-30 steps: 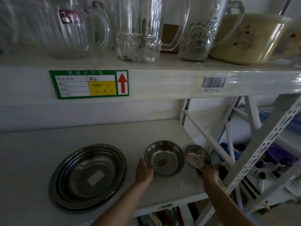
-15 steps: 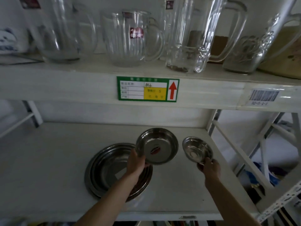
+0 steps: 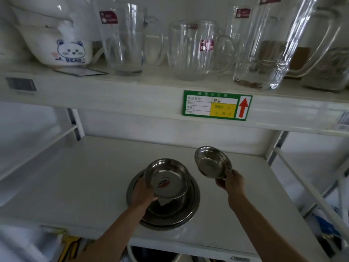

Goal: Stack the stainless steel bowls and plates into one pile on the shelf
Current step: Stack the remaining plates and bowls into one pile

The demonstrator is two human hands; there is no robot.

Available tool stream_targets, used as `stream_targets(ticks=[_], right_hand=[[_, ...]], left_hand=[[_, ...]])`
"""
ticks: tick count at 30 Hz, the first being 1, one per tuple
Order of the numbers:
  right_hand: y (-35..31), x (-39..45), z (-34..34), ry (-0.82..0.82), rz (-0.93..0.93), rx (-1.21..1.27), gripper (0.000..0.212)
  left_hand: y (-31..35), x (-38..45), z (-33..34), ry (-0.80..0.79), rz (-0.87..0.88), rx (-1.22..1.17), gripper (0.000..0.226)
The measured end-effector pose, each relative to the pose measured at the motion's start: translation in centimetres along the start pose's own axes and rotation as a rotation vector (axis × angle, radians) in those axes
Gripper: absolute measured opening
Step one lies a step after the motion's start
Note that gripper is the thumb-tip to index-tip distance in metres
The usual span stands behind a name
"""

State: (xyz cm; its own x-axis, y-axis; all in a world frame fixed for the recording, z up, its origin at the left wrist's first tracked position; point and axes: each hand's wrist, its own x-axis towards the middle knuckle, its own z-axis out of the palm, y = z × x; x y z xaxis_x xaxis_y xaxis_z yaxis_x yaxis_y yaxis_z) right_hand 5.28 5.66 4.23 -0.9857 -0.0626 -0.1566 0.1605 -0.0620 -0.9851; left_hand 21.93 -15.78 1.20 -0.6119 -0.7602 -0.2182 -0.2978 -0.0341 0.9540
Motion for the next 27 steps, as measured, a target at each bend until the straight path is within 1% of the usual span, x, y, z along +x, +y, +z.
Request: stream_targets(ticks=[2,4,6,7,11,14,18,20,24,27], right_hand=[[0.2,-0.6,1.3,-0.072,0.001,-0.043,0.018],[0.8,-1.2,2.5,-0.138,0.001,-0.108,0.019],[1.4,-1.7,3.6,-0.195,0.016,-0.165,0.019],[1.8,-1.9,4.2,-0.216,0.028,-0.189,0.019],[3.3,-2.3,5.9,-0.247,0.046,-0.321,0.017],[3.5,-2.9,6.9,-0.267,0.041,-0.416,0.015],[3.7,-3.3,7.9,-0.294,-0.024,-0.65,0.02],[4.1,-3.4,8.3,-0.316,-0.055,-0.737,0.022],[5.0,-3.5,9.2,-0.334,-0.131,-0.888,0.024],[5.5,-3.8,9.6,-0.356,-0.15,-0.941,0.017]], left_hand=[[-0.7,0.0,-0.4,0.012,-0.032,0.101,0.038],[-1.3,-0.1,-0.4,-0.015,-0.087,0.072,0.034],[-1.7,0.0,-0.3,-0.026,-0.117,0.076,0.043],[-1.8,-0.1,-0.2,-0.023,-0.122,0.116,0.045],[-1.4,-0.6,-0.3,-0.013,-0.064,0.427,0.031],[-1.7,-0.2,-0.3,0.001,-0.036,0.569,0.031],[-2.3,0.4,-0.6,-0.07,-0.031,0.552,0.039],[-2.3,0.7,-1.0,-0.125,-0.043,0.582,0.038],[-1.3,0.2,-2.1,-0.151,-0.017,0.6,0.034],[-1.1,0.5,-3.1,-0.149,0.04,0.637,0.034]])
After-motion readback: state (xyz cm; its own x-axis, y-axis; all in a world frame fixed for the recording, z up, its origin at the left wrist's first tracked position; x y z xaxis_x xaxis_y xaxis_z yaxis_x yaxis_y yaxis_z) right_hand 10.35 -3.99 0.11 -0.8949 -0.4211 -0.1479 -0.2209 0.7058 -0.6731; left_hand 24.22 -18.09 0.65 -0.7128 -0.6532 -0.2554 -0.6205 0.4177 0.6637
